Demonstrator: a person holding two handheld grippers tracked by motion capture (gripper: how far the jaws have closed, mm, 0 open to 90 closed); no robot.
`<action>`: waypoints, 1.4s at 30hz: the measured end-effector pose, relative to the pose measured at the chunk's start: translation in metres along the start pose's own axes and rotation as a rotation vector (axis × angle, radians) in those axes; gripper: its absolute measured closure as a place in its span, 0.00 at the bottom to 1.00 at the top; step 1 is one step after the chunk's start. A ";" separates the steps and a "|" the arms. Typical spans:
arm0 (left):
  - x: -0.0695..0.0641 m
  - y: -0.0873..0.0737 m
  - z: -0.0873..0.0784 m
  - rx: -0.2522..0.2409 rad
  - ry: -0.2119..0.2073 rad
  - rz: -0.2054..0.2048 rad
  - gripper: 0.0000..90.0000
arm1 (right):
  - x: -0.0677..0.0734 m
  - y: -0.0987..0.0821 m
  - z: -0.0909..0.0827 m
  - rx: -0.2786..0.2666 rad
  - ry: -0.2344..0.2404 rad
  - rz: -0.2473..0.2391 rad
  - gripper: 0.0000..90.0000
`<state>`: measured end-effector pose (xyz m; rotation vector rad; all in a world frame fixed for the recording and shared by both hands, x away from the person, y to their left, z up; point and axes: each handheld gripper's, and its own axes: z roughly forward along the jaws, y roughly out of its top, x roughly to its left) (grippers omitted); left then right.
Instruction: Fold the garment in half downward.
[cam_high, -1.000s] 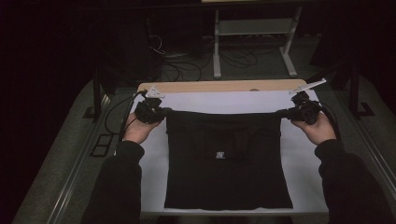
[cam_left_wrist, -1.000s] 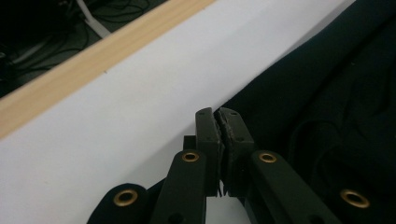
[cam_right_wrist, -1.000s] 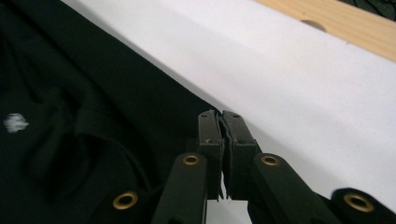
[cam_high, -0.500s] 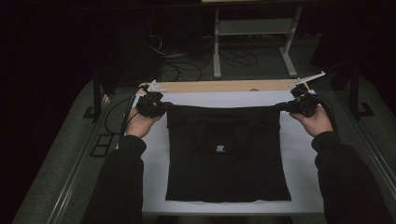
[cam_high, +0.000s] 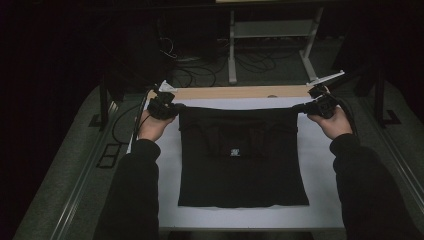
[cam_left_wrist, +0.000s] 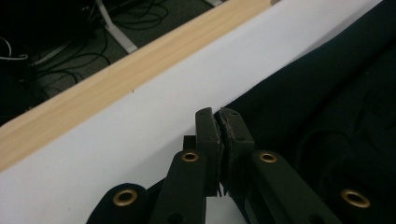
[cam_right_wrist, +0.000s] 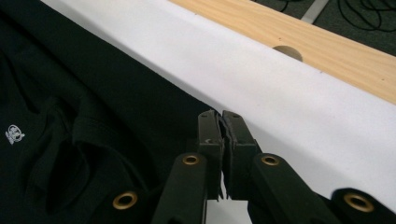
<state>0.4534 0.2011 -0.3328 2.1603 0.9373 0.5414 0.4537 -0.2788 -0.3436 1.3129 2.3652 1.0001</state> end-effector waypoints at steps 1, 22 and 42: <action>0.000 0.002 0.000 -0.001 0.002 0.005 0.96 | -0.001 0.001 0.000 0.000 -0.003 0.003 0.95; 0.003 0.017 0.002 -0.007 0.031 0.032 0.95 | -0.010 0.008 -0.002 -0.026 -0.019 0.008 0.95; 0.009 0.001 0.029 0.056 0.009 -0.029 0.77 | -0.021 0.002 0.025 0.004 -0.009 0.063 0.78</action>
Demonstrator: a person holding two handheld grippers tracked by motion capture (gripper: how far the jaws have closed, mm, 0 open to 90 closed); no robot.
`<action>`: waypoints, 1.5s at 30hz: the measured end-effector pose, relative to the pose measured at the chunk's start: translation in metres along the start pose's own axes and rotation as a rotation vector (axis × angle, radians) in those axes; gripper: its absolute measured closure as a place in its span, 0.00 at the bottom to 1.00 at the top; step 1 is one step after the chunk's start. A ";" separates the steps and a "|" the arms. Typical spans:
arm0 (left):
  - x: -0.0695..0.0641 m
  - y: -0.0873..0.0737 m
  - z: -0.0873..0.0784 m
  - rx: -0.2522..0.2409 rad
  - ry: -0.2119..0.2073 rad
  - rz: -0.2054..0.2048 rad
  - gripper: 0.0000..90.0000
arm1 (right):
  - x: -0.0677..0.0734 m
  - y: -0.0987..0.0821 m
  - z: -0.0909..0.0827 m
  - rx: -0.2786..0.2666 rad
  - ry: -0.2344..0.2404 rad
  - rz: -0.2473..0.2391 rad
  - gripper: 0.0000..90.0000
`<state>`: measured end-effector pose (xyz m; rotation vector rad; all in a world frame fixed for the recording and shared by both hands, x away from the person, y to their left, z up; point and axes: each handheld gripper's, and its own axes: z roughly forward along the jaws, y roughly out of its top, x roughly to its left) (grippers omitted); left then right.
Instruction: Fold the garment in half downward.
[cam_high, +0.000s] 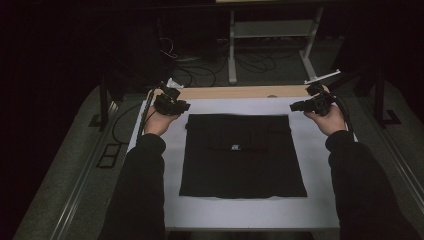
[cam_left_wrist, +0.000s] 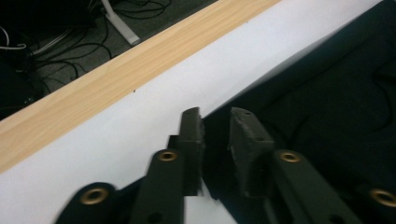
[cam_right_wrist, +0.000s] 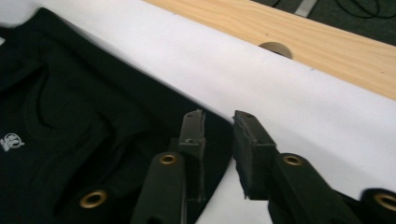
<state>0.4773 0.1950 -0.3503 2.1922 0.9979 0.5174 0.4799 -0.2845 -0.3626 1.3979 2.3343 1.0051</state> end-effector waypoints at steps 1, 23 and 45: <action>0.001 -0.002 0.000 -0.002 -0.002 -0.008 0.73 | 0.000 0.000 -0.001 -0.004 -0.003 0.004 0.76; 0.003 -0.014 0.003 -0.064 -0.180 -0.137 0.00 | 0.001 -0.002 -0.009 -0.059 0.003 0.009 0.02; -0.025 -0.003 -0.007 -0.129 -0.204 -0.043 0.00 | 0.041 0.005 -0.010 -0.068 0.089 -0.090 0.00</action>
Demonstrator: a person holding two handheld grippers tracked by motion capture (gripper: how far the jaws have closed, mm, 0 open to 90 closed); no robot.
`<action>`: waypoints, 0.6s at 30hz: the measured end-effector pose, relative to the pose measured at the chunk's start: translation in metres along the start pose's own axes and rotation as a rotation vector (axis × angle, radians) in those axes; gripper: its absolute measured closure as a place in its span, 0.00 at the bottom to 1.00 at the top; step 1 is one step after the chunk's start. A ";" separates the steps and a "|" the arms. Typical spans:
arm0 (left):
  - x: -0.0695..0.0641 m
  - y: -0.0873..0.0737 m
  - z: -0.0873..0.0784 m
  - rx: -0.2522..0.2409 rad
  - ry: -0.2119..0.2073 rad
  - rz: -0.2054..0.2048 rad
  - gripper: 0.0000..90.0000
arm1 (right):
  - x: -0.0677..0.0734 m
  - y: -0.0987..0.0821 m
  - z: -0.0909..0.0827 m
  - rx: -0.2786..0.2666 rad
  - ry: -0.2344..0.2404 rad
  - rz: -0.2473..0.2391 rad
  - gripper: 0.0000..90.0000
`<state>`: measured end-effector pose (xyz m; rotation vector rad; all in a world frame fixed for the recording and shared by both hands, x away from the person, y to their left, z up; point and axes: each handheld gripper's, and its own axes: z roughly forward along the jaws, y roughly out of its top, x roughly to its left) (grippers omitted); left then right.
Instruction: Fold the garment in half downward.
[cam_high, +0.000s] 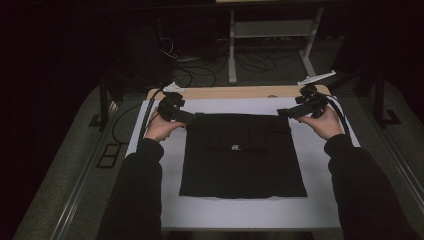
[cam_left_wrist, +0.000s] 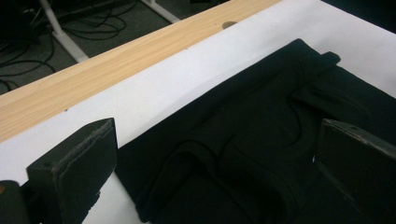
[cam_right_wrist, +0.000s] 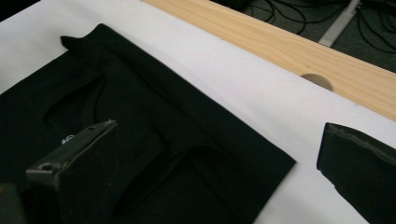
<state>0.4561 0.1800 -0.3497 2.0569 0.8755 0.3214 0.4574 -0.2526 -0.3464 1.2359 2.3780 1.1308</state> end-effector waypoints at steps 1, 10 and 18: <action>-0.001 0.000 0.001 -0.005 -0.006 -0.005 0.00 | 0.002 0.000 0.001 -0.001 0.005 -0.002 0.00; -0.008 -0.001 0.008 0.002 -0.029 0.010 0.00 | 0.014 0.001 0.011 0.027 0.026 -0.033 0.00; -0.011 -0.003 0.013 -0.006 -0.040 0.009 0.00 | 0.025 0.000 0.020 0.041 0.051 -0.057 0.00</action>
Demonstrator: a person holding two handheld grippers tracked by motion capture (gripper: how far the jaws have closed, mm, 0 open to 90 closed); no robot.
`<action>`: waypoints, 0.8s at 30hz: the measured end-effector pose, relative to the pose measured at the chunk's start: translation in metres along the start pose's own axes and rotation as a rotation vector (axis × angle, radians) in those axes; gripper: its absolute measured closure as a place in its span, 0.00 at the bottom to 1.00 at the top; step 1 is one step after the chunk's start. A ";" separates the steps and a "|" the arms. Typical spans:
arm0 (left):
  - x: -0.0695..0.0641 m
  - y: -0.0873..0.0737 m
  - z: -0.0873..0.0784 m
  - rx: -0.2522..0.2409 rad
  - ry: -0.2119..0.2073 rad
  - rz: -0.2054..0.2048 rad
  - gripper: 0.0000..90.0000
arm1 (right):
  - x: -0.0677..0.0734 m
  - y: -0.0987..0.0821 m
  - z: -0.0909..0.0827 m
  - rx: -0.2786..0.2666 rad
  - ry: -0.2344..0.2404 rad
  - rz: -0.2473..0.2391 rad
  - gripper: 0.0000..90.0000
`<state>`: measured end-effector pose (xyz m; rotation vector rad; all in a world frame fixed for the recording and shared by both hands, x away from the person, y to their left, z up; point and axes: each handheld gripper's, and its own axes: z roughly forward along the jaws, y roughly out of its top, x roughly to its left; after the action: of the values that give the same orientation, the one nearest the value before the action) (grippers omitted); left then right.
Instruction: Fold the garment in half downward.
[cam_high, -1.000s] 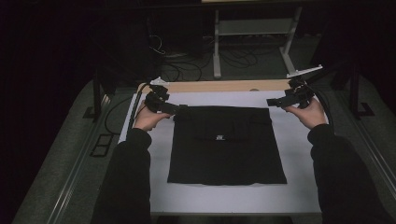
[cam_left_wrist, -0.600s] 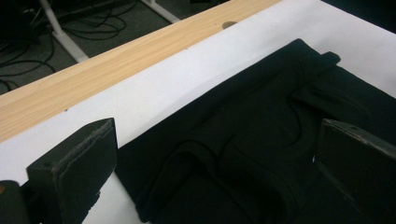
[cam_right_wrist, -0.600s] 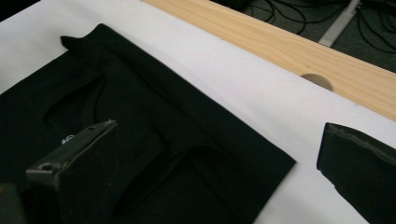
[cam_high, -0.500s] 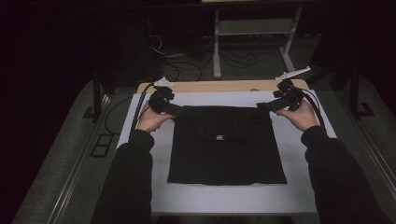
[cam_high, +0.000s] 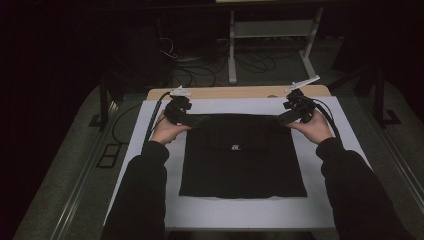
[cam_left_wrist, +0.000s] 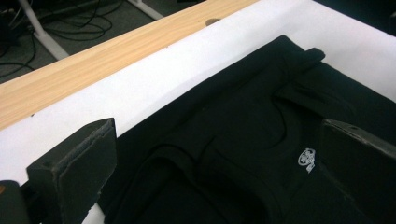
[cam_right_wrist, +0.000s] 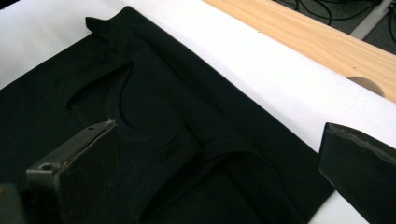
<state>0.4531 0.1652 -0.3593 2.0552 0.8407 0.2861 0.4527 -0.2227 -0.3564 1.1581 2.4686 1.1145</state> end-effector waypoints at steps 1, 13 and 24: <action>-0.001 0.000 0.001 -0.006 -0.003 0.000 0.00 | 0.001 0.000 0.001 0.003 0.005 -0.003 0.00; -0.011 -0.004 0.013 -0.007 -0.049 0.006 0.00 | 0.015 -0.001 0.017 0.011 0.046 -0.023 0.00; -0.014 -0.007 0.026 -0.011 -0.056 0.001 0.00 | 0.018 -0.007 0.031 0.017 0.075 -0.009 0.00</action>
<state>0.4521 0.1422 -0.3789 2.0444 0.8027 0.2317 0.4509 -0.1950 -0.3803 1.1281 2.5419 1.1569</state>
